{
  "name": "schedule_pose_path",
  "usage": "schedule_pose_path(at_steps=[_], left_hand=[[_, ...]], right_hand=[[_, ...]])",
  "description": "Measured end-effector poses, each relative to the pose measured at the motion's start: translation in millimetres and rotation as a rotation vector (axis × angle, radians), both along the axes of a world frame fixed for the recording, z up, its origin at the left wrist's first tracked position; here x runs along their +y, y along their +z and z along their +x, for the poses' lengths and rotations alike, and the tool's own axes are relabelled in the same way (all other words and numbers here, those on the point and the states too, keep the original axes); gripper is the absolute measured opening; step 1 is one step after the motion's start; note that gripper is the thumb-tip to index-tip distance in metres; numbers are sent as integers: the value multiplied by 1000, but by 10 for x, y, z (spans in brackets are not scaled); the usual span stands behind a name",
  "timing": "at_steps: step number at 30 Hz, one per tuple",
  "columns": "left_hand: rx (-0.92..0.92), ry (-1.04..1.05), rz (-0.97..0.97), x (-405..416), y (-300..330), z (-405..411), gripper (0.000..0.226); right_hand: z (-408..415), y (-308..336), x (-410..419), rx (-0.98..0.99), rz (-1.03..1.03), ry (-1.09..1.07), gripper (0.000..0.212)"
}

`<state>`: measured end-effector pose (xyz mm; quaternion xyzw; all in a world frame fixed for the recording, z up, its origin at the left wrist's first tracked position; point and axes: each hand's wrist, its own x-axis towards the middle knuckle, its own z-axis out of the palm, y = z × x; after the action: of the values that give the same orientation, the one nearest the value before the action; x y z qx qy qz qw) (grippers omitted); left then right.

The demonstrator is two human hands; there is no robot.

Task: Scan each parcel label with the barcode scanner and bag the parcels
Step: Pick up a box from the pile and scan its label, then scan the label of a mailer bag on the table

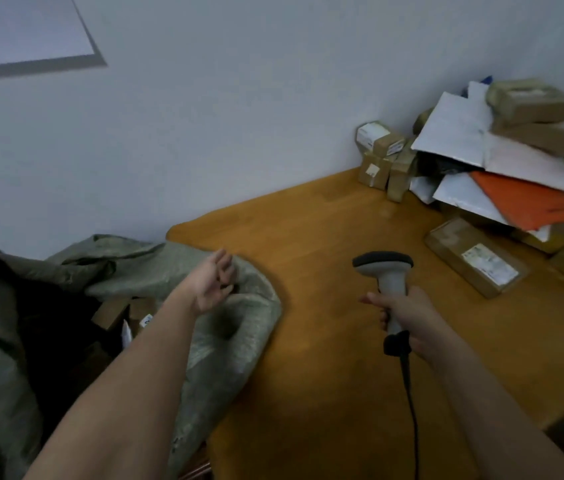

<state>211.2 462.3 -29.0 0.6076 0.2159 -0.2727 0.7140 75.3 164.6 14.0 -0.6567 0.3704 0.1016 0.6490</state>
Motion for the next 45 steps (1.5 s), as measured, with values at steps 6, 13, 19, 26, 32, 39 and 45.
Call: schedule_pose_path(at_steps=[6, 13, 19, 26, 32, 39, 45], left_hand=[[-382, -166, 553, -906, 328, -11, 41], [-523, -667, 606, -1985, 531, -316, 46], [-558, -861, 749, -2898, 491, -332, 52], [-564, -1025, 901, -4375, 10, -401, 59], [-672, -1314, 991, -5352, -506, -611, 72], [-699, -1385, 1108, -5226, -680, -539, 71], [-585, -1052, 1261, -4665, -531, -486, 25]], right_hand=[[-175, 88, -306, -6, -87, -118, 5], [-243, 201, -1007, -38, -171, -369, 28], [-240, 107, -1990, -75, -187, -411, 40], [-199, -50, -3214, -75, -179, -247, 32], [-69, -283, -3940, -21, -246, -66, 17], [48, -641, -4106, -7, -333, 130, 25], [242, -944, -3750, 51, -287, 168, 30]])
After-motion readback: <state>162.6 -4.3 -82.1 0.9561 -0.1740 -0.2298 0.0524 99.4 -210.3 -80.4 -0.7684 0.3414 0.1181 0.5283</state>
